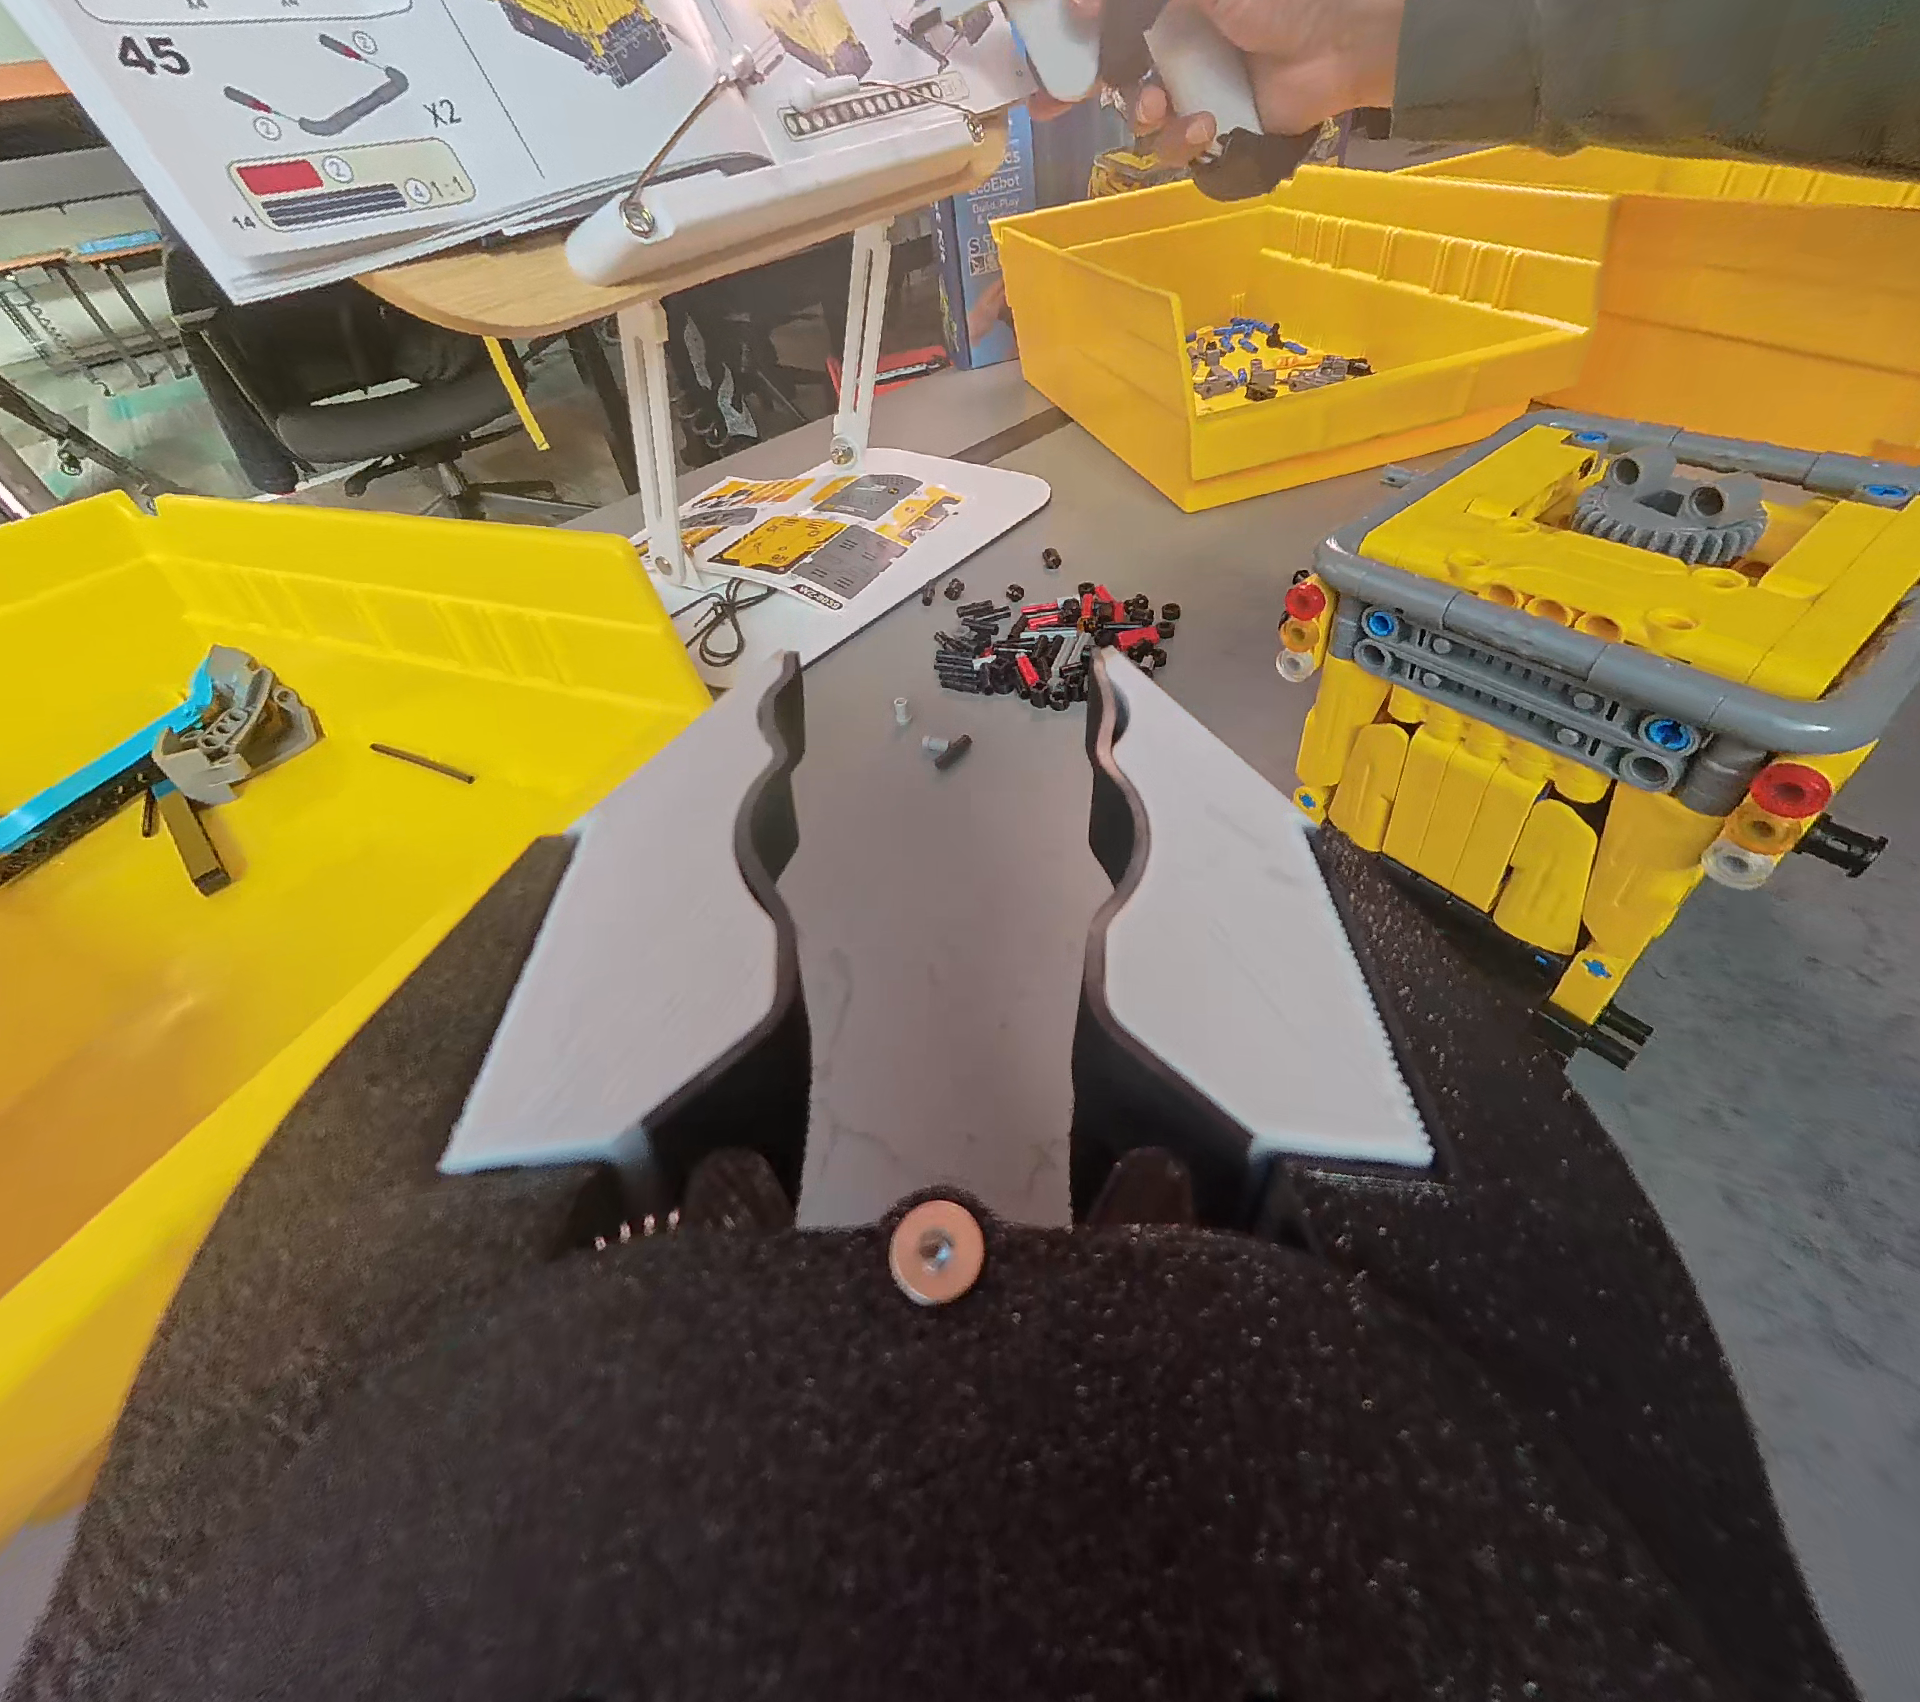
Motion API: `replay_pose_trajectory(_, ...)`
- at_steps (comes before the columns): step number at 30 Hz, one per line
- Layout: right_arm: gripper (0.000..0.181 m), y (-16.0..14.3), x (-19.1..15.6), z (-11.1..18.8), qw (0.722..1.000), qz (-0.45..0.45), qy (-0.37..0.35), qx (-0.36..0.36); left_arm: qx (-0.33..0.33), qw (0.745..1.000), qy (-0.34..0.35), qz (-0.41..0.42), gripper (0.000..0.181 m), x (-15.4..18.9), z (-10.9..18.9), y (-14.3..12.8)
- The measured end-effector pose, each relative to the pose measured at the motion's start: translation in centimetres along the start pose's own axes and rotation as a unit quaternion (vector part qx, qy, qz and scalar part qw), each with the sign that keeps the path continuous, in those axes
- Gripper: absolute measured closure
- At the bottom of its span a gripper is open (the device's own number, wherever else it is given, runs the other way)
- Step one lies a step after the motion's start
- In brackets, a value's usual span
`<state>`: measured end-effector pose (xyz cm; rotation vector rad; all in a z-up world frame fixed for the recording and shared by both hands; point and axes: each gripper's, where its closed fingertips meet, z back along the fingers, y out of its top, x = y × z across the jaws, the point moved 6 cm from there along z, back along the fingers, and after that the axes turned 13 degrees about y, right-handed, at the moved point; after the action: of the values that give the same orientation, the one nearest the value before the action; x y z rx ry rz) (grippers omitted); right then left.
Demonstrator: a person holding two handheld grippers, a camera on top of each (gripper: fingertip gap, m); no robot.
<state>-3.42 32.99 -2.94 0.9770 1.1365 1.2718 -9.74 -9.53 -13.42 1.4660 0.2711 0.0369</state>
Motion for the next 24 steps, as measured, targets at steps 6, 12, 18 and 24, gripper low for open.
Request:
replay_pose_trajectory(6, 0.115, -0.8, -1.6, 1.5, 0.999, 0.025, -0.034, 0.024, 0.023, 1.000, 0.014, 0.006, 0.130, -0.3, 0.3, 0.5)
replay_pose_trajectory(12, 0.117, -1.1, -2.6, 2.1, 0.997, 0.042, -0.059, 0.027, 0.024, 1.000, 0.015, -0.002, 0.130, 0.0, 0.5, 0.7)
replay_pose_trajectory(18, 0.117, -0.9, -2.3, 1.8, 0.996, 0.045, -0.067, 0.024, 0.021, 1.000, 0.012, 0.002, 0.133, 0.0, 0.6, 0.8)
replay_pose_trajectory(24, 0.116, -0.8, -1.7, 1.5, 0.997, 0.050, -0.060, 0.021, 0.016, 1.000, 0.012, 0.002, 0.133, 0.0, 0.6, 0.7)
